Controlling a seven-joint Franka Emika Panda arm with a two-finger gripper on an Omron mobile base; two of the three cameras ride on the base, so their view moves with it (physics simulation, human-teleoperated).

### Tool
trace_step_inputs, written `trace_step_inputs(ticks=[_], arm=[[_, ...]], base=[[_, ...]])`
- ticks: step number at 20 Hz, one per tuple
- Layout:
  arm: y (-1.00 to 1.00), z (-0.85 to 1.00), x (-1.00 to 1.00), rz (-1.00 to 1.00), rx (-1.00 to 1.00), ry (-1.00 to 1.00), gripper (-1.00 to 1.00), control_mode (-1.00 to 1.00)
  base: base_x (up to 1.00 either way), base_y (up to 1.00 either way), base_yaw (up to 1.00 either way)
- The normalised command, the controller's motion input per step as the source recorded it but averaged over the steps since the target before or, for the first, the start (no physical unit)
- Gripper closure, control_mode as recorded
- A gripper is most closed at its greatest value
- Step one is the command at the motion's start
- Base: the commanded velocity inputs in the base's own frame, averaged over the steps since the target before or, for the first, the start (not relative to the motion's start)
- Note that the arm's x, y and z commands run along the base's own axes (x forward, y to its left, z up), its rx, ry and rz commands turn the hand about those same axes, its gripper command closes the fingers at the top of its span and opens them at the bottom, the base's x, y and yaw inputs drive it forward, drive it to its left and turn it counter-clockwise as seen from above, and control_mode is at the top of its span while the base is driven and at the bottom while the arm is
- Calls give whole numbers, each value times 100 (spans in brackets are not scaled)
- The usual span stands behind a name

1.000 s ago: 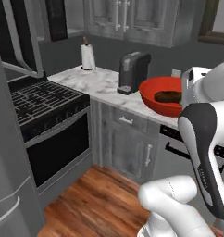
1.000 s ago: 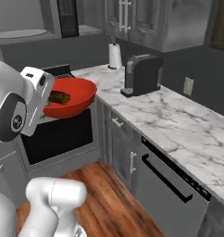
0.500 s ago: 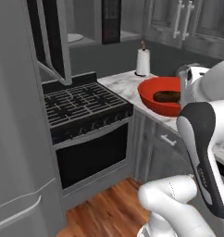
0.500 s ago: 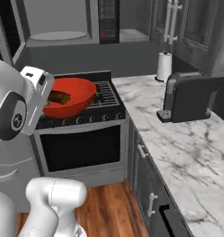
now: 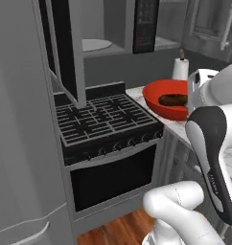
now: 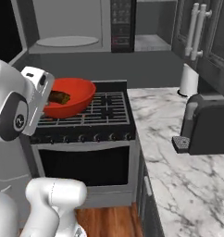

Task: Pick the sweet potato from the sink and place it in the bowl. Then pick the bowl and place it in the microwave. Then close the microwave door and press the start button.

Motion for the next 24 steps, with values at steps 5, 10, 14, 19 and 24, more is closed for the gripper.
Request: trace_step_inputs(ticks=[5,10,14,19,24], arm=[[0,0,0,0,0,0,100,100],[0,0,0,0,0,0,100,100],[0,0,0,0,0,0,100,100],[0,0,0,0,0,0,100,100],[0,0,0,0,0,0,100,100]], base=[[79,0,13],[65,-5,21],[50,-18,32],[32,-9,16],[0,-19,0]])
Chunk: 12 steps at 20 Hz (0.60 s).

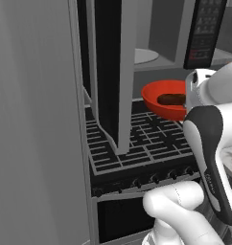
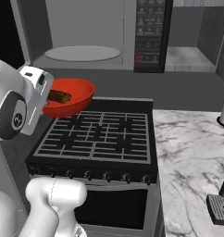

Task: Pick the sweet potato from the sink and place it in the bowl. Then pick the bowl and place it in the microwave. Then close the microwave door and press the start button.

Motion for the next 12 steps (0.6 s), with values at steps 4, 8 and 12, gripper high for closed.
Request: trace_step_inputs(ticks=[4,8,12], arm=[[0,0,0,0,0,0,100,100],[0,0,0,0,0,0,100,100],[2,18,2,3,0,-6,100,-100]], base=[[-7,-5,0],[-1,0,0],[0,0,0]])
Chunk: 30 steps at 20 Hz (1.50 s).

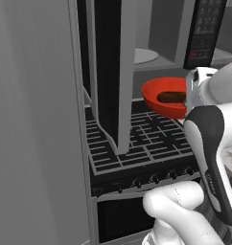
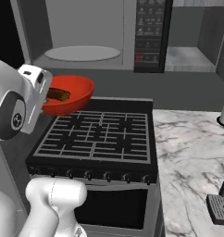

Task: Pick the sweet potato from the sink and place it in the bowl. Then pick the bowl and place it in the microwave. Then close the microwave door and press the start button.

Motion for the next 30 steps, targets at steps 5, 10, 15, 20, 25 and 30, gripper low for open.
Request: trace_step_inputs(ticks=[5,10,15,20,25,30], arm=[[13,56,48,17,0,-18,100,-100],[40,59,72,16,-2,-11,100,-100],[42,36,77,2,-8,-3,100,-100],[18,0,97,0,-11,0,100,-100],[-8,7,76,0,-3,0,100,-100],[-14,8,72,0,0,0,100,-100]], base=[[0,0,0],[0,0,0],[0,0,0],[0,0,0],[0,0,0],[0,0,0]])
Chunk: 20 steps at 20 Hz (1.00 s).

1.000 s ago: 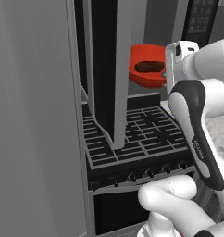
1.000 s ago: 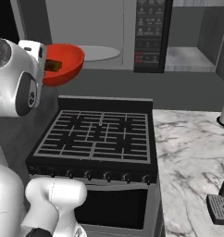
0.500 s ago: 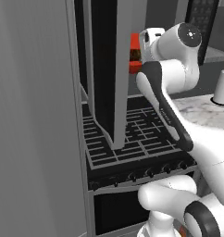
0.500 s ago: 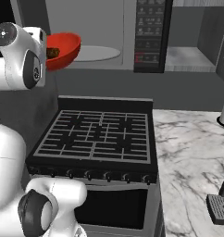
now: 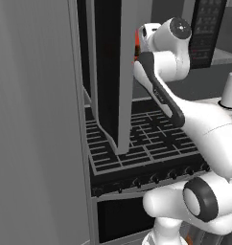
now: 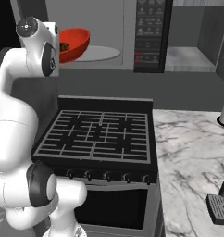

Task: Pick the sweet potato from the sink and place it in the bowl. Then pick the bowl and place it in the microwave. Then close the microwave door and press the start button.

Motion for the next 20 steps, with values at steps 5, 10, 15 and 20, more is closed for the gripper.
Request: trace_step_inputs(ticks=[5,10,15,20], arm=[[-7,1,80,0,0,0,100,-100],[0,0,87,0,-1,1,100,-100],[0,0,81,0,-4,8,100,-100],[0,0,56,0,0,14,100,-100]], base=[[0,0,0],[0,0,0],[0,0,0],[0,0,0]])
